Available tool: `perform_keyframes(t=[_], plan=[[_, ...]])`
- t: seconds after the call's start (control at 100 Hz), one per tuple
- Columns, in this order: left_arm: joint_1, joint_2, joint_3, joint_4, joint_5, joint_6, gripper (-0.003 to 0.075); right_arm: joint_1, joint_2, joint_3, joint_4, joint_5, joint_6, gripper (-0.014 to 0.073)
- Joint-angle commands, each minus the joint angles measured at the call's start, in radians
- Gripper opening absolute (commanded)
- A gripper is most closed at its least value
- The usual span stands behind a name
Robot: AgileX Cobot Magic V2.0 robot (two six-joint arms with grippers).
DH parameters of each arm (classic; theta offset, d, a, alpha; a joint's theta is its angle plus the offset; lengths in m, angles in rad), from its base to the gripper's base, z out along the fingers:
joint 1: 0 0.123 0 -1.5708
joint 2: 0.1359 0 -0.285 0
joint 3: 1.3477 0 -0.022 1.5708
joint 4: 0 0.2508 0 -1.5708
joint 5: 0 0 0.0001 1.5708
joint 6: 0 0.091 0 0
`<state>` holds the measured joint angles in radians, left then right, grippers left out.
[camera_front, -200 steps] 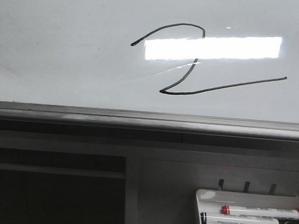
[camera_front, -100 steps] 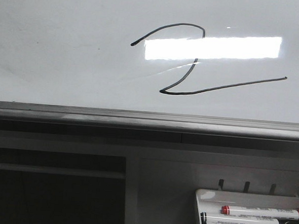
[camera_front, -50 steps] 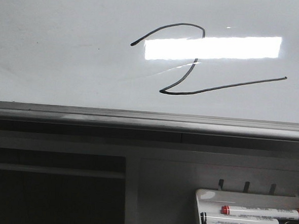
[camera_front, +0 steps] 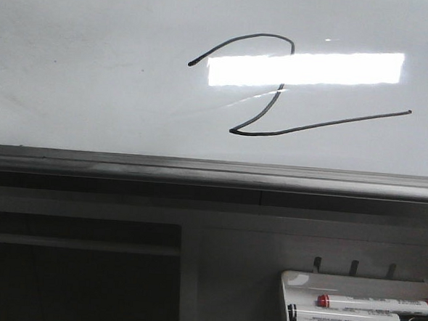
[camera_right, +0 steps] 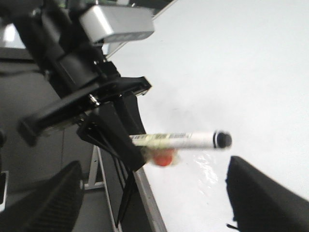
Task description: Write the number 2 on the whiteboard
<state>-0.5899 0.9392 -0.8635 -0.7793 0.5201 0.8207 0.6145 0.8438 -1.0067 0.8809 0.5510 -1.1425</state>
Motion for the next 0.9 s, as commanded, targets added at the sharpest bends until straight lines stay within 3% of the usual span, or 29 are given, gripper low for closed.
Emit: perform_keyframes(t=[0.0, 0.08, 0.15, 0.33, 0.5, 0.59, 0.79, 0.89], plan=[[0.002, 0.003, 0.083, -0.137, -0.357, -0.032, -0.002, -0.079, -0.065, 0.015, 0.038, -0.034, 0.054, 0.0408], [-0.004, 0.038, 0.152, -0.286, -0.556, -0.032, -0.002, -0.136, -0.109, 0.064, 0.038, -0.032, 0.067, 0.0173], [-0.006, 0.087, 0.166, -0.328, -0.611, -0.032, -0.002, -0.159, -0.131, 0.109, 0.038, -0.037, 0.067, -0.0081], [-0.042, 0.222, 0.153, -0.308, -0.643, -0.032, -0.002, -0.16, -0.132, 0.187, 0.04, -0.045, 0.07, -0.0071], [-0.117, 0.318, 0.148, -0.308, -0.84, -0.032, -0.002, -0.16, -0.125, 0.205, 0.04, -0.053, 0.071, -0.0071], [-0.146, 0.35, 0.144, -0.281, -0.865, -0.058, -0.002, -0.16, -0.126, 0.205, 0.04, -0.055, 0.071, -0.0071], [-0.16, 0.412, 0.103, -0.154, -0.869, -0.252, -0.0015, -0.16, -0.126, 0.205, 0.04, -0.057, 0.071, -0.0071], [-0.16, 0.43, 0.083, 0.008, -0.872, -0.402, -0.0005, -0.16, -0.126, 0.205, 0.04, -0.057, 0.071, -0.0071]])
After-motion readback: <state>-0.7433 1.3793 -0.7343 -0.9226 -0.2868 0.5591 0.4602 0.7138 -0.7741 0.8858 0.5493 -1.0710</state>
